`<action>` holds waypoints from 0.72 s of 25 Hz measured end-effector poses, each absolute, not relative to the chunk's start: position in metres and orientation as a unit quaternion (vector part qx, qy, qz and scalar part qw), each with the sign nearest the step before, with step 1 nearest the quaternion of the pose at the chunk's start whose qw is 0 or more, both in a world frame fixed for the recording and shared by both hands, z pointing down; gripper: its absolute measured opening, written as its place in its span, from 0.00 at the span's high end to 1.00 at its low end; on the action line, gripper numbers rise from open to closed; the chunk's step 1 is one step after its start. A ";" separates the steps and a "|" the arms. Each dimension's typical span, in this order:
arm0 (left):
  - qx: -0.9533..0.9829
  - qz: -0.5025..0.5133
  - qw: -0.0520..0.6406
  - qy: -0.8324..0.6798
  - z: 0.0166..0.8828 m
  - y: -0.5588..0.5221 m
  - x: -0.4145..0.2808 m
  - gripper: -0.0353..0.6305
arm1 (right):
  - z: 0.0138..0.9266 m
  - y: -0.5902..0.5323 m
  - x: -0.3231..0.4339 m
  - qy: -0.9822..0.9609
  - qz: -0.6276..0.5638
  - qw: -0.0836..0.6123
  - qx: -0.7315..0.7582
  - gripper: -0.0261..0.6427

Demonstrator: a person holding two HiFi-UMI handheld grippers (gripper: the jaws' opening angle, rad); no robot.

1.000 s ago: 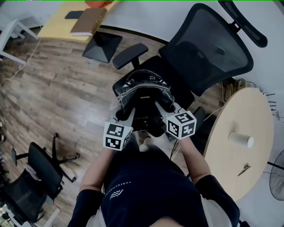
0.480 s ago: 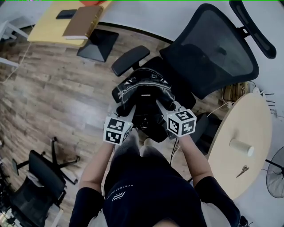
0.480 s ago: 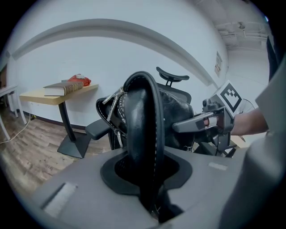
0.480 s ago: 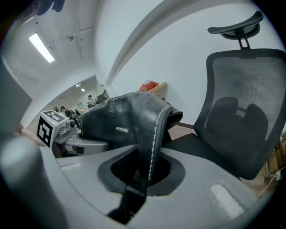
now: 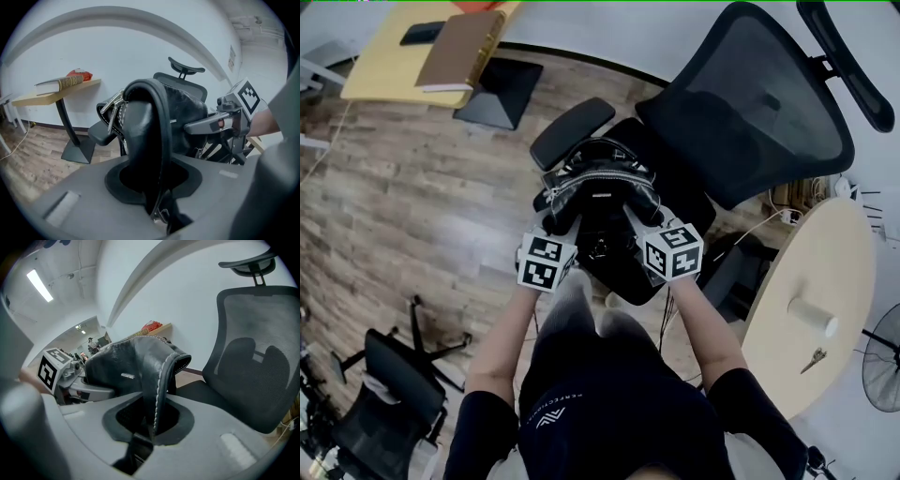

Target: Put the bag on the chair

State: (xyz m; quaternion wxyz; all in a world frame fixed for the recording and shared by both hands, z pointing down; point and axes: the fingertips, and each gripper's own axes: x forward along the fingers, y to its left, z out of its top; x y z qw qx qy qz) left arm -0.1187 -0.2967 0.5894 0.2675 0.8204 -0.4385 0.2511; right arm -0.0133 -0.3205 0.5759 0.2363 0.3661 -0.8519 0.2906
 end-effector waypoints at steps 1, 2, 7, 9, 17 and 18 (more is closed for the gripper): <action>0.816 0.256 0.276 -0.439 0.595 -0.297 -0.121 0.79 | 0.582 -0.320 -0.015 -0.850 0.294 0.239 0.367 0.89; 0.813 0.258 0.283 -0.439 0.600 -0.297 -0.123 0.79 | 0.587 -0.320 -0.016 -0.848 0.297 0.240 0.368 0.89; 0.816 0.257 0.287 -0.431 0.609 -0.302 -0.120 0.79 | 0.602 -0.328 -0.013 -0.839 0.310 0.237 0.379 0.88; 0.817 0.263 0.285 -0.428 0.613 -0.302 -0.119 0.79 | 0.608 -0.329 -0.011 -0.835 0.316 0.238 0.381 0.88; 0.816 0.275 0.283 -0.421 0.628 -0.308 -0.116 0.78 | 0.627 -0.336 -0.007 -0.830 0.335 0.232 0.382 0.86; 0.816 0.277 0.284 -0.421 0.630 -0.309 -0.116 0.78 | 0.629 -0.337 -0.007 -0.830 0.336 0.232 0.380 0.85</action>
